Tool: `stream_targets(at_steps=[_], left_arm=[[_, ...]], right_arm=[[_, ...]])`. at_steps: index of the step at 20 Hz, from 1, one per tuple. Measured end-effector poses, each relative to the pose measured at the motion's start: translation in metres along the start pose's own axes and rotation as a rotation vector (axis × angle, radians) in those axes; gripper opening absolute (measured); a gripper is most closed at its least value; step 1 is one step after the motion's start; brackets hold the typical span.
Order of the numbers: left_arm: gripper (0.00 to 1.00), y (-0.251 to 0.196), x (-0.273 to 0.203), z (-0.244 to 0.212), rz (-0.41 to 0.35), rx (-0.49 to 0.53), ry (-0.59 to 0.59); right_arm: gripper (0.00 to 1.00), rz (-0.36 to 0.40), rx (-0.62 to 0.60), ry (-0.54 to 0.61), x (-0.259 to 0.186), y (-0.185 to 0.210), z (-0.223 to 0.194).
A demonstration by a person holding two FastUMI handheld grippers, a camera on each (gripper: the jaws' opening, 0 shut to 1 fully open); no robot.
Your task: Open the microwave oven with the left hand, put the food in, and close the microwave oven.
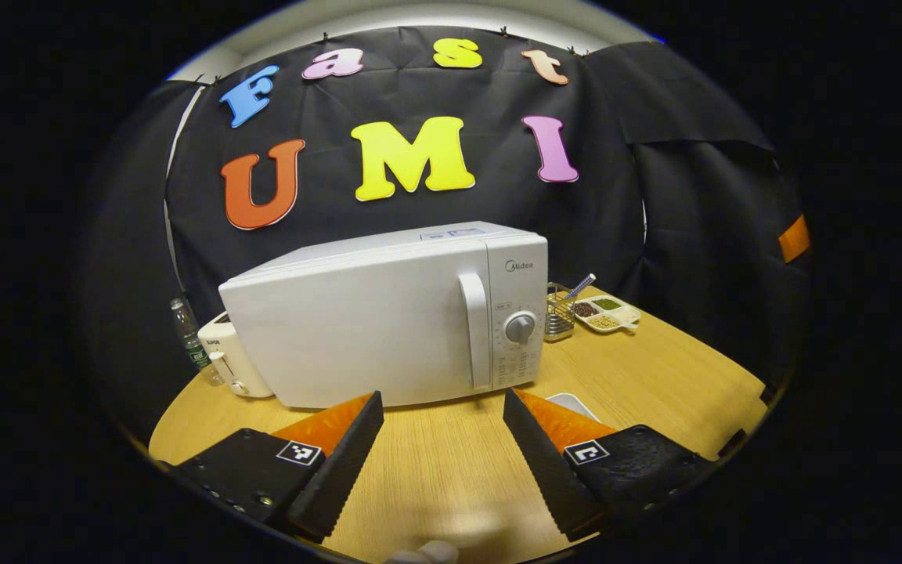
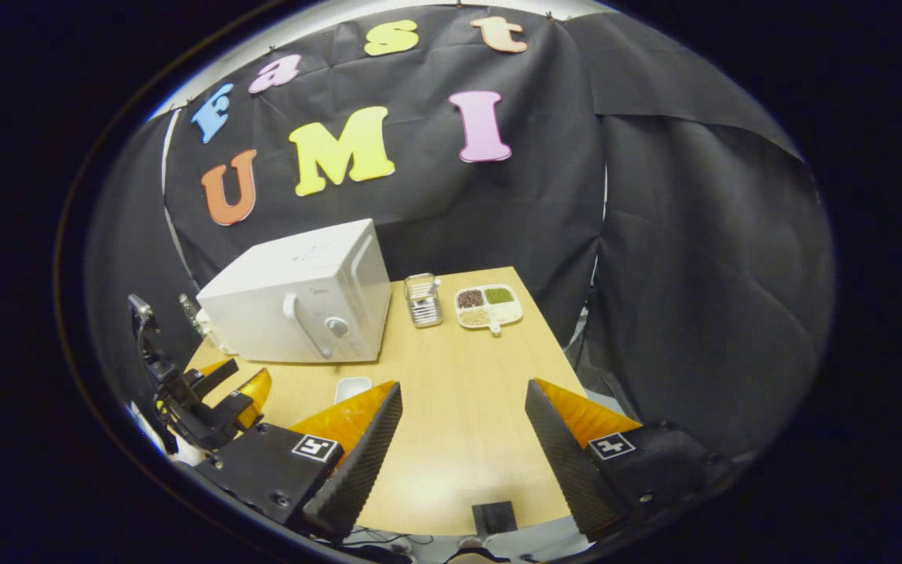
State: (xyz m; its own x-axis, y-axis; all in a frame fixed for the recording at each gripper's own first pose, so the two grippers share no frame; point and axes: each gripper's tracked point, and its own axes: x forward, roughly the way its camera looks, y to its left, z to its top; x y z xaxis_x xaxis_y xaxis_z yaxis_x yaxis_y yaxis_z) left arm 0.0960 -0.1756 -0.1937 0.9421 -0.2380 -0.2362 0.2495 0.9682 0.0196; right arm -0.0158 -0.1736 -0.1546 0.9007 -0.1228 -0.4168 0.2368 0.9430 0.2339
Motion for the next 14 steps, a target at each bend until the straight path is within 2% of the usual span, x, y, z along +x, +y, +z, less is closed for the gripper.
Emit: stream_targets(at_steps=[3,4,5,9,10,11,12,13,14], left_arm=[[0.97,0.017,-0.049,0.029,-0.013,-0.043,-0.044],[0.97,0.028,-0.068,0.040,-0.009,-0.048,-0.060],[0.96,0.040,-0.087,0.048,-0.005,-0.052,-0.064],[0.96,0.089,-0.155,0.086,0.008,-0.030,-0.122],[0.97,0.102,-0.170,0.093,0.017,-0.022,-0.131],[0.96,0.113,-0.183,0.102,0.031,-0.018,-0.142],[0.96,0.126,-0.196,0.111,0.050,-0.019,-0.158],[0.96,0.137,-0.206,0.120,0.071,-0.022,-0.175],[0.96,0.149,-0.215,0.129,0.093,-0.027,-0.191]], right_arm=[[1.00,0.011,-0.022,-0.057,-0.025,0.037,0.000],[0.90,0.018,-0.024,-0.079,-0.034,0.053,0.001],[1.00,0.028,-0.024,-0.101,-0.043,0.069,0.002],[1.00,0.072,-0.039,-0.222,-0.081,0.130,0.020],[0.91,0.078,-0.047,-0.255,-0.090,0.142,0.026],[1.00,0.081,-0.051,-0.282,-0.098,0.153,0.032],[1.00,0.088,-0.049,-0.307,-0.107,0.164,0.038],[0.91,0.097,-0.047,-0.334,-0.115,0.173,0.044],[1.00,0.099,-0.051,-0.355,-0.122,0.180,0.049]])
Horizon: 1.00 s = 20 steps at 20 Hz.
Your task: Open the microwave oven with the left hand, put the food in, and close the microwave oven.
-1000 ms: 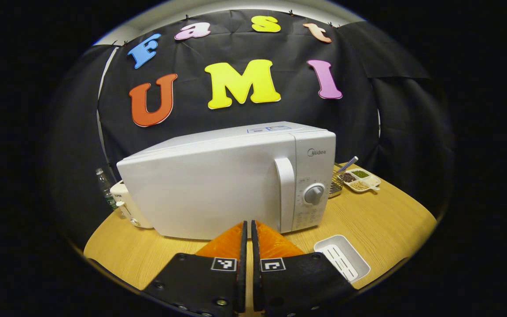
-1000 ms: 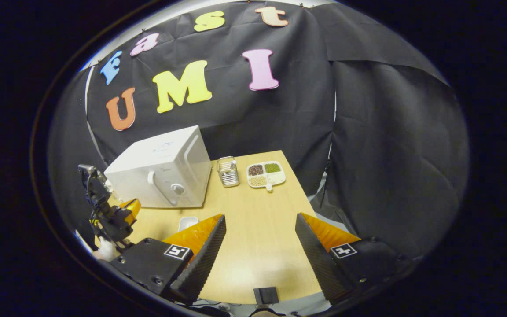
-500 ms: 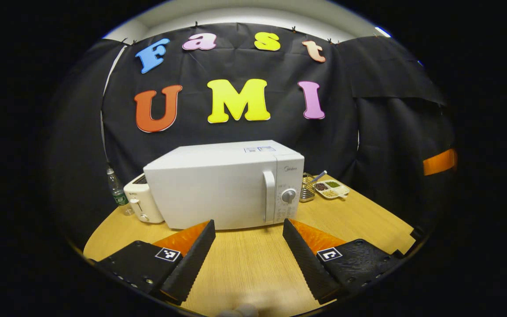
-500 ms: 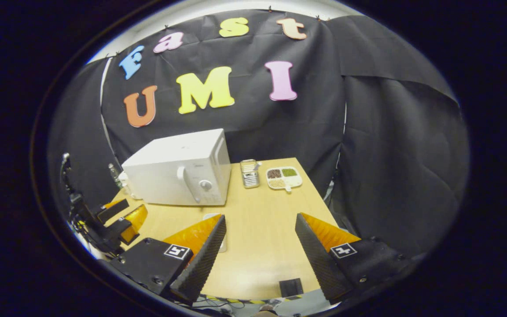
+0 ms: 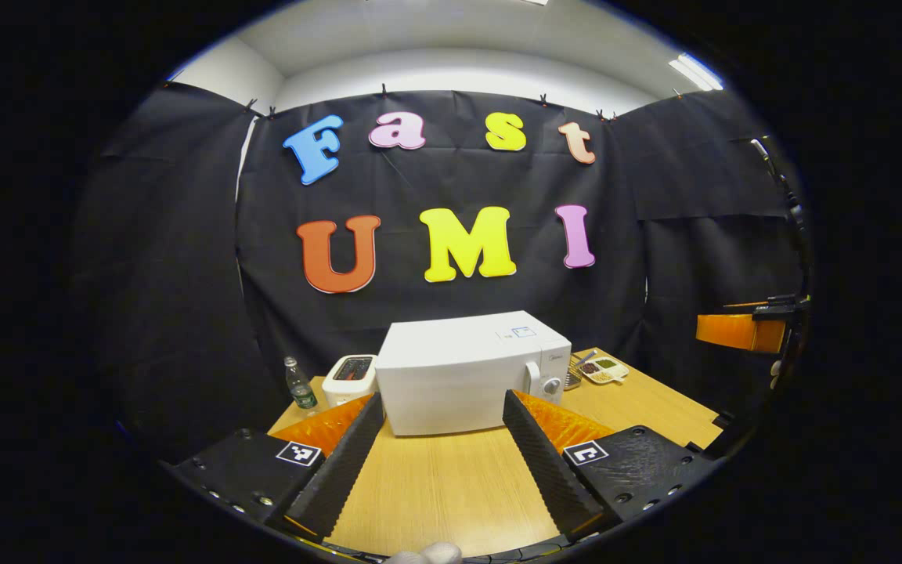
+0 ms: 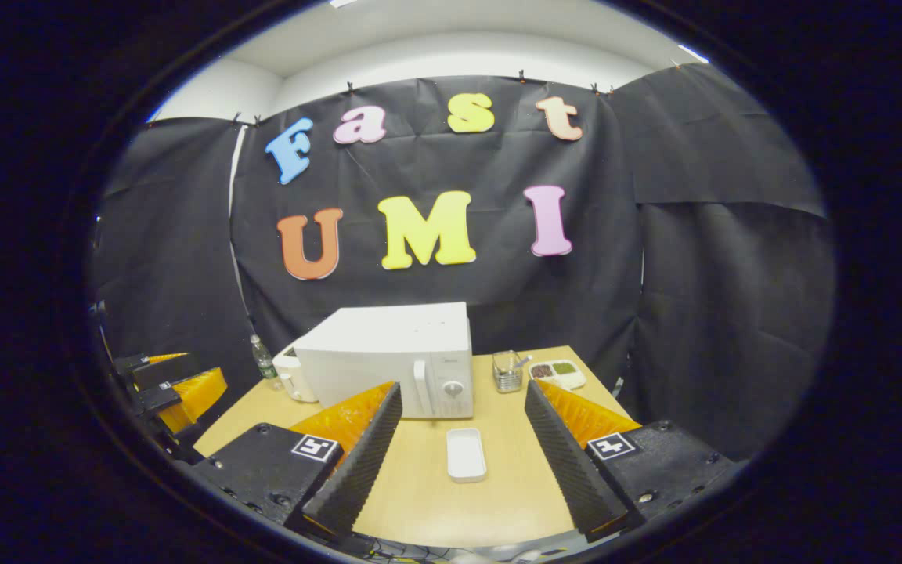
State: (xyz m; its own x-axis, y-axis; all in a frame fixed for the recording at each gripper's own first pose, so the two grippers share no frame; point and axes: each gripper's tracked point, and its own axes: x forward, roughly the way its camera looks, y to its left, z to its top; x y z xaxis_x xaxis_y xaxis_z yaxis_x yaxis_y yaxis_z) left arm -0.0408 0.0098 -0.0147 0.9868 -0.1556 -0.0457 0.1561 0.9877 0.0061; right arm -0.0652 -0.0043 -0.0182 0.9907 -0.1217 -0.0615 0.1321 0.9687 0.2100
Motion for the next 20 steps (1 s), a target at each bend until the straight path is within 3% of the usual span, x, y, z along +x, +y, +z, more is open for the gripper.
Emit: stream_targets(at_steps=[7,8,9,10,12,13,14,15,19,20], left_arm=[[0.96,0.034,-0.029,0.044,0.042,-0.066,-0.077],[0.96,0.036,-0.031,0.048,0.043,-0.075,-0.081],[0.96,0.035,-0.032,0.050,0.041,-0.084,-0.085],[0.96,0.036,-0.033,0.054,0.043,-0.087,-0.090],[0.96,0.037,-0.036,0.059,0.044,-0.072,-0.102],[0.96,0.037,-0.037,0.063,0.046,-0.061,-0.112],[0.96,0.036,-0.038,0.067,0.046,-0.057,-0.120],[0.96,0.035,-0.039,0.069,0.042,-0.060,-0.125],[0.96,0.026,-0.041,0.071,0.029,-0.070,-0.125],[0.87,0.023,-0.040,0.070,0.028,-0.067,-0.123]], right_arm=[[1.00,0.002,-0.009,-0.084,-0.025,0.025,0.036],[0.90,0.006,-0.012,-0.087,-0.028,0.028,0.039],[0.91,0.008,-0.014,-0.092,-0.031,0.030,0.041],[1.00,0.009,-0.017,-0.098,-0.033,0.031,0.043],[1.00,0.009,-0.023,-0.106,-0.037,0.030,0.047],[0.90,0.008,-0.025,-0.111,-0.039,0.029,0.049],[1.00,0.005,-0.023,-0.112,-0.040,0.027,0.050],[0.90,0.008,-0.019,-0.113,-0.043,0.026,0.051],[0.90,-0.005,-0.011,-0.124,-0.049,0.016,0.058],[0.90,-0.001,-0.009,-0.129,-0.050,0.016,0.058]])
